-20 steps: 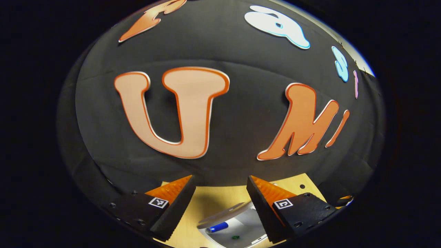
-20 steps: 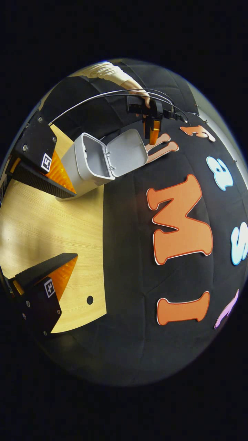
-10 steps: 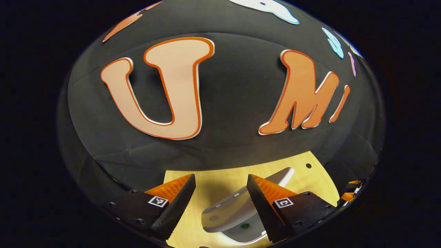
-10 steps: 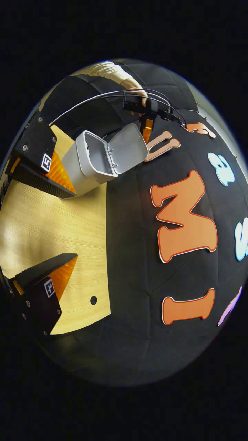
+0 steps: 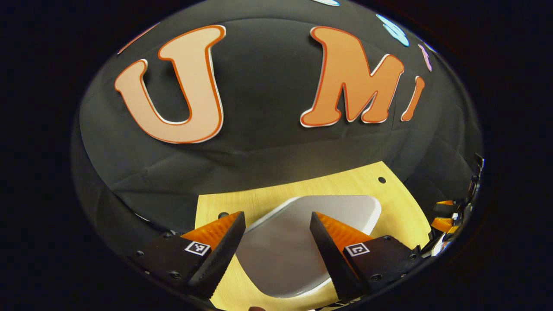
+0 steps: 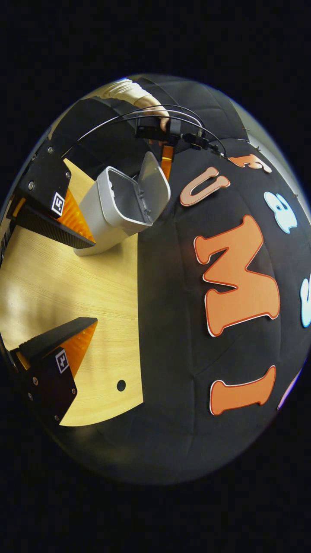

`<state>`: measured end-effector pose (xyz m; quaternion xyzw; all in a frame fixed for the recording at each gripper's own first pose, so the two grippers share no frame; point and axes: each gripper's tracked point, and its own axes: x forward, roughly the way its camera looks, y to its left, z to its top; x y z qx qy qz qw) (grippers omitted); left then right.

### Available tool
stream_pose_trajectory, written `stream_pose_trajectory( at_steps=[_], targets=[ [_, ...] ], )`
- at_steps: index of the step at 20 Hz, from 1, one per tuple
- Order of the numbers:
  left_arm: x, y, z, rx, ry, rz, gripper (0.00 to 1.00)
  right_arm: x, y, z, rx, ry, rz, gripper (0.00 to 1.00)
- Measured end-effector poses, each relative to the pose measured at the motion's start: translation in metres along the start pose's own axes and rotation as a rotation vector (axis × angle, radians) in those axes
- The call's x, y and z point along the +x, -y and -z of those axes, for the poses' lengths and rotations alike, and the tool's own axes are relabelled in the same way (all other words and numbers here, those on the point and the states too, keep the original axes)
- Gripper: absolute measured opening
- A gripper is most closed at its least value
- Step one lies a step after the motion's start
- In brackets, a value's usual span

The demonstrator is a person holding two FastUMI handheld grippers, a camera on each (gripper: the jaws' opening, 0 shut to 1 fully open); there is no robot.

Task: Press the lid of the desktop garbage bin to open it, pick up the crumpled paper on the desktop and throw it into the bin, then pick up the pop can on the desktop and drop it into the bin, and finally close the garbage bin lid.

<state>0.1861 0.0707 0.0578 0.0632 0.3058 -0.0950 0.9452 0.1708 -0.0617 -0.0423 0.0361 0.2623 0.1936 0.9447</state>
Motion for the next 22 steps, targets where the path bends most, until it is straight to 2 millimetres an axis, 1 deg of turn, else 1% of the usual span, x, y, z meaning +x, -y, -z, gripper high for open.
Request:
stream_pose_trajectory(
  at_steps=[1, 2, 5, 6, 11, 12, 14, 15, 16, 17, 19, 20, 21, 22],
  targets=[
    [0.003, 0.003, 0.008, 0.005, 0.000, -0.008, 0.97, 0.001, 0.000, 0.001, -0.001, -0.006, -0.002, 0.96],
    [0.004, 0.003, 0.019, 0.012, -0.002, -0.018, 0.99, 0.003, 0.000, 0.003, 0.000, -0.012, -0.006, 0.96],
    [0.007, 0.012, 0.045, 0.016, -0.002, -0.032, 0.93, 0.006, 0.000, 0.006, 0.006, -0.025, -0.020, 0.96],
    [0.008, 0.015, 0.053, 0.012, -0.004, -0.033, 0.96, 0.007, 0.000, 0.007, 0.006, -0.030, -0.023, 0.96],
    [0.005, 0.051, 0.098, -0.063, -0.053, 0.066, 0.96, 0.013, -0.002, 0.009, 0.002, -0.049, -0.046, 0.96],
    [0.006, 0.052, 0.105, -0.040, -0.057, 0.058, 0.96, 0.013, -0.002, 0.010, 0.001, -0.051, -0.049, 0.96],
    [0.006, 0.050, 0.102, -0.027, -0.020, 0.039, 0.98, 0.013, -0.002, 0.010, 0.004, -0.055, -0.058, 0.96],
    [0.005, 0.051, 0.109, -0.048, -0.040, 0.034, 0.96, 0.014, -0.002, 0.010, 0.006, -0.056, -0.064, 0.96],
    [0.005, 0.050, 0.109, -0.064, -0.021, 0.029, 0.97, 0.014, -0.003, 0.010, 0.006, -0.055, -0.069, 0.96],
    [0.007, 0.050, 0.107, -0.034, -0.003, 0.027, 0.99, 0.014, -0.003, 0.010, 0.007, -0.054, -0.075, 0.96],
    [0.006, 0.052, 0.109, -0.012, 0.003, 0.016, 0.98, 0.016, -0.002, 0.012, 0.012, -0.059, -0.083, 0.95],
    [0.005, 0.050, 0.113, 0.022, 0.008, 0.017, 0.98, 0.016, -0.002, 0.014, 0.013, -0.064, -0.084, 0.95],
    [0.010, 0.048, 0.108, 0.047, 0.074, 0.022, 0.99, 0.016, -0.001, 0.013, 0.014, -0.063, -0.085, 0.96],
    [0.009, 0.050, 0.105, 0.042, 0.121, 0.029, 0.99, 0.017, 0.001, 0.014, 0.014, -0.064, -0.087, 0.96]
  ],
)
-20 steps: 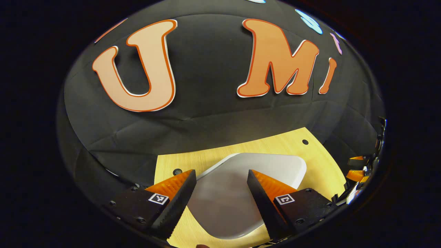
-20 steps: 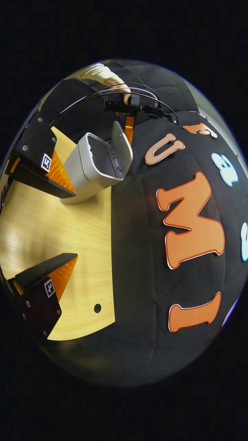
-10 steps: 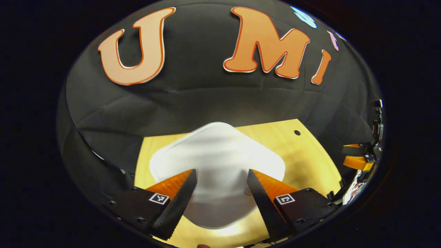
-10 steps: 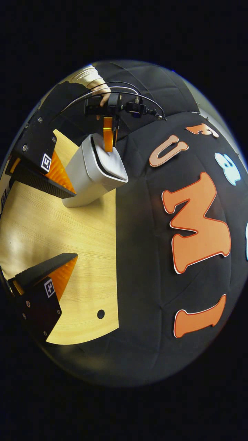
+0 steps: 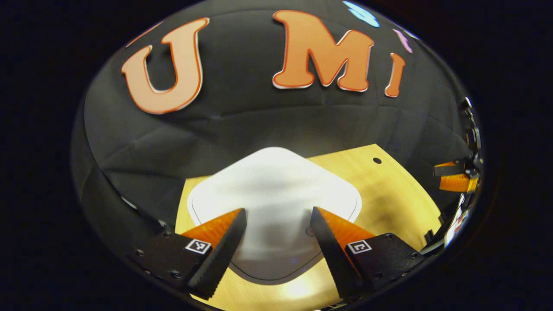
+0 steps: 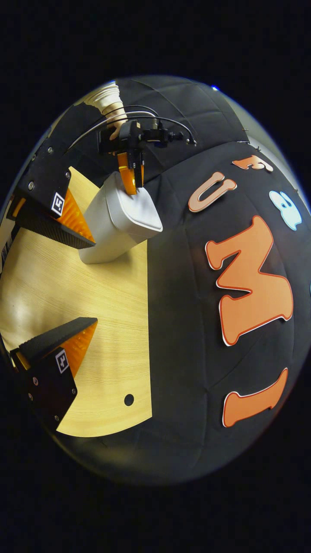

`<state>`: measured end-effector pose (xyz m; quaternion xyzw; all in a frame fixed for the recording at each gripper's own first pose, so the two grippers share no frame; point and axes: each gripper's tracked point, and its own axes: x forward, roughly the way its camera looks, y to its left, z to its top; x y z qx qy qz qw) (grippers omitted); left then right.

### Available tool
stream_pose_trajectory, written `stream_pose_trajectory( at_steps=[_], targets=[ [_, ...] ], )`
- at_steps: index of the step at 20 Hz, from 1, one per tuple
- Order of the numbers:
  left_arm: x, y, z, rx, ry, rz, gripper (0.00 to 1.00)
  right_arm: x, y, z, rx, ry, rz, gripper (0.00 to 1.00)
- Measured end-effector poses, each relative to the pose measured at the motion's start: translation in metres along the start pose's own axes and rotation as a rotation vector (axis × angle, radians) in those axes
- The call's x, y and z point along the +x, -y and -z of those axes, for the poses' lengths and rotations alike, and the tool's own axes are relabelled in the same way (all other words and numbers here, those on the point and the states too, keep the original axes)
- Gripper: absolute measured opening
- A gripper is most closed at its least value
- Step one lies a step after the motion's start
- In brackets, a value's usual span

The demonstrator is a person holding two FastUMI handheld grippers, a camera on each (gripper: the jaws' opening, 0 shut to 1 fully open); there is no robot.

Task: Press the lid of the desktop garbage bin to open it, pick up the crumpled paper on the desktop and throw it into the bin, then pick up the pop can on the desktop and drop it into the bin, and finally close the garbage bin lid.

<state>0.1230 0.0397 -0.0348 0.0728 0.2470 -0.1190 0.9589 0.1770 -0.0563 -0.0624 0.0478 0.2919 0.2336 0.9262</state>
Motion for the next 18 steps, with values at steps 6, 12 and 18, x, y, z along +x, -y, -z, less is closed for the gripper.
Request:
stream_pose_trajectory(
  at_steps=[6, 12, 18],
  targets=[
    [-0.001, 0.001, -0.002, -0.048, 0.001, -0.010, 0.97, 0.002, -0.001, -0.001, -0.001, -0.002, -0.005, 0.96],
    [0.000, 0.000, -0.006, -0.024, 0.059, -0.016, 0.97, -0.001, -0.004, -0.007, 0.017, 0.024, 0.001, 0.95],
    [-0.002, 0.002, -0.015, -0.017, 0.090, -0.015, 0.96, -0.009, -0.004, -0.017, 0.020, 0.056, 0.017, 0.95]
  ],
)
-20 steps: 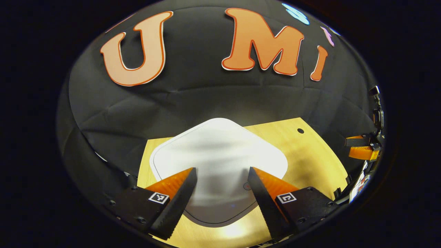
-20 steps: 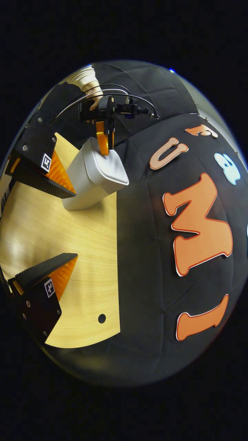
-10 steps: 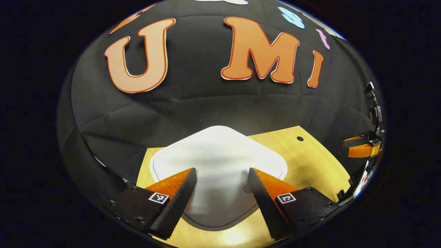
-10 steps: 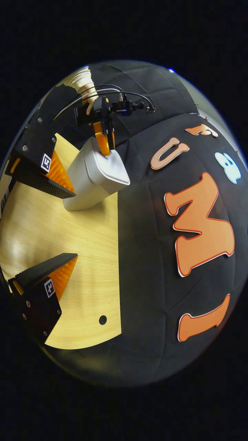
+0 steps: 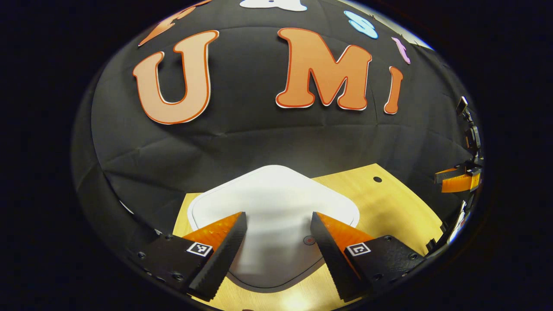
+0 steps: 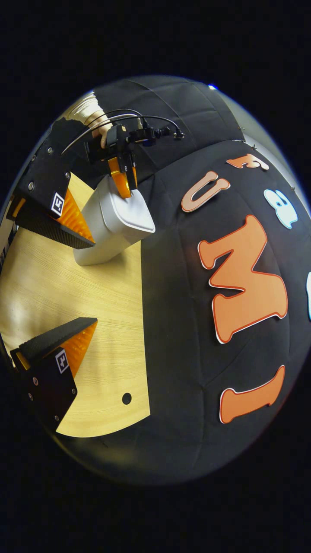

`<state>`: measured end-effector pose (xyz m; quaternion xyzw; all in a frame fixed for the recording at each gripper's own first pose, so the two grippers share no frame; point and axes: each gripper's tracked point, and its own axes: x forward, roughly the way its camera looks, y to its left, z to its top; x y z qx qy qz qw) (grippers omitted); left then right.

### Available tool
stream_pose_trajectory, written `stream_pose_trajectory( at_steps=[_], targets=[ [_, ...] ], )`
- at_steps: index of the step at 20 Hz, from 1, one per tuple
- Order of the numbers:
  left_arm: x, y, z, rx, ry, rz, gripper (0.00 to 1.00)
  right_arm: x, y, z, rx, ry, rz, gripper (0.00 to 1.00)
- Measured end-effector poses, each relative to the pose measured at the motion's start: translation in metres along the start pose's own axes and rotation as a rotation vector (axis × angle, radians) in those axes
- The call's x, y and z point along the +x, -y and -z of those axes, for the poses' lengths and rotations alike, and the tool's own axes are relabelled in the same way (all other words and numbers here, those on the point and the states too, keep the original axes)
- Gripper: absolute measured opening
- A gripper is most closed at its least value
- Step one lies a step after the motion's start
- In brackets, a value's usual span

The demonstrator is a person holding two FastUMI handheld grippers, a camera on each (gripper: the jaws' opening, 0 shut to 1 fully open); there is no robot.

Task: Press the lid of the desktop garbage bin to open it, pick up the crumpled paper on the desktop and throw it into the bin, then pick up the pop can on the desktop and drop it into the bin, and finally close the garbage bin lid.

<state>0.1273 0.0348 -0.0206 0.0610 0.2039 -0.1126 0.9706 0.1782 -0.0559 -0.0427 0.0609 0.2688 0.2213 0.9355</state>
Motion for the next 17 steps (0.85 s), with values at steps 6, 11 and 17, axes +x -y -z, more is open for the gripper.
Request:
stream_pose_trajectory(
  at_steps=[6, 11, 17],
  targets=[
    [-0.006, 0.048, -0.035, -0.002, 0.068, 0.063, 0.96, -0.009, 0.003, -0.015, 0.007, 0.061, 0.028, 0.95],
    [-0.022, 0.096, -0.060, -0.006, 0.126, 0.134, 0.96, -0.018, 0.006, -0.027, -0.018, 0.130, 0.071, 0.95],
    [-0.042, 0.144, -0.070, -0.010, 0.174, 0.206, 0.96, -0.033, 0.006, -0.037, -0.081, 0.233, 0.127, 0.95]
  ],
)
